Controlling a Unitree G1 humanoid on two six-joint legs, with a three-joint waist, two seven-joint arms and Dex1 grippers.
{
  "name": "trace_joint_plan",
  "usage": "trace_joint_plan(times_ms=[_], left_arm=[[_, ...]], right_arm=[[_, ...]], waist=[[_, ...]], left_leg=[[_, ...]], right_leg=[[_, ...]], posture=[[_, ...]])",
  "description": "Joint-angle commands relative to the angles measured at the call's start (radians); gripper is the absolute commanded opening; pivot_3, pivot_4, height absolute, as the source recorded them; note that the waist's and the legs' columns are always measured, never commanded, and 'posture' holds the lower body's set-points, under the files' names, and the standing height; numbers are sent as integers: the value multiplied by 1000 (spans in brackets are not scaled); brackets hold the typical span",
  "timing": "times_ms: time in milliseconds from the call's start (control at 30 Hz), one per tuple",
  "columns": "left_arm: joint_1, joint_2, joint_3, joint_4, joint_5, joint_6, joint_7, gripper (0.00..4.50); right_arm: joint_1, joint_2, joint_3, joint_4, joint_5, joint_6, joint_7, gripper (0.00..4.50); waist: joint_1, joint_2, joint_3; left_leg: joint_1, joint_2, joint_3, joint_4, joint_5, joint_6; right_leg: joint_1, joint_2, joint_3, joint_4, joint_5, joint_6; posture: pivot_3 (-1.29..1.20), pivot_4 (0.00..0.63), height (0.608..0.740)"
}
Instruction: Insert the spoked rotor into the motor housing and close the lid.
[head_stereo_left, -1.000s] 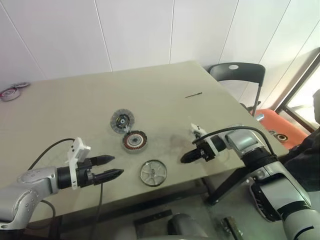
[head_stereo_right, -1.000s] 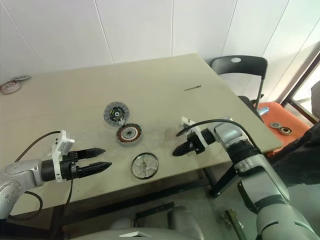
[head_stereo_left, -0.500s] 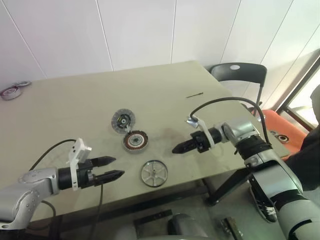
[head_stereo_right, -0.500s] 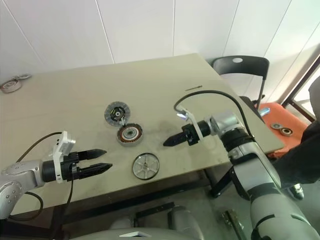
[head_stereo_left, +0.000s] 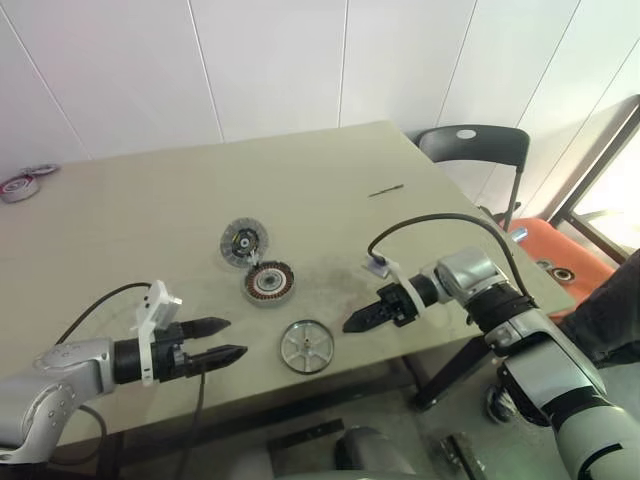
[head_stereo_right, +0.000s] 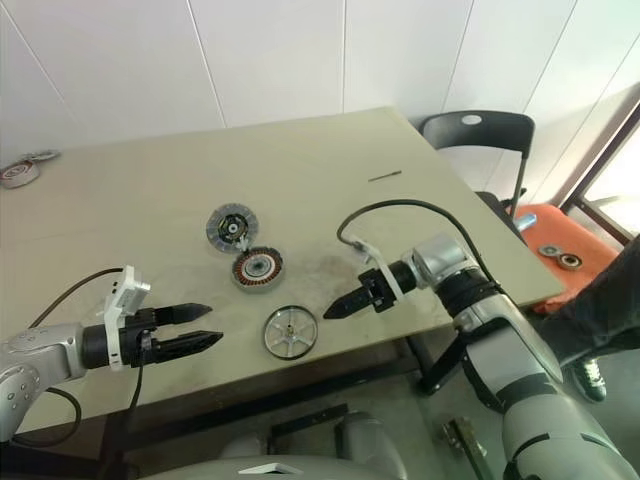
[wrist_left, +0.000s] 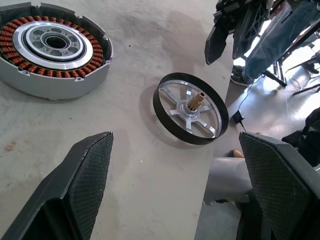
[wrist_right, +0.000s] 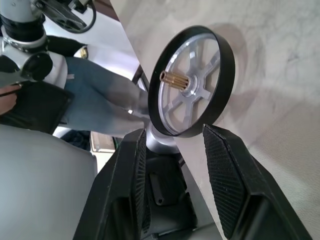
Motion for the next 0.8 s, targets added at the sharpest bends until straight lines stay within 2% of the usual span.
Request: trace_joint_plan(times_ms=[33,167,467,800], left_arm=[[-19,6,6,-24,-10,-4,1,4325],[-21,8,6,-26,-11,0,0,4325],[-9,14,15,-39,-19,8,1,4325],[12,19,34,-61,-32,24,8,4325]], right_arm=[[-20,-2,5,6,16,-12,9,1881],[-35,-2,16,57,14,-32,12,1881],[-12,77,6,192,-44,-123,-5,1881],[33,106,9,210,-80,-156,1,1881]], waist=[[0,0,0],[0,0,0],[-2,0,0],[-3,-4,-2]], left_leg=[[0,0,0,0,0,0],[0,0,0,0,0,0],[0,0,0,0,0,0],[2,0,0,0,0,0]], right_leg=[[0,0,0,0,0,0],[0,0,0,0,0,0],[0,0,0,0,1,1],[2,0,0,0,0,0]], posture=[[0,0,740],[0,0,740],[0,0,740],[0,0,740]])
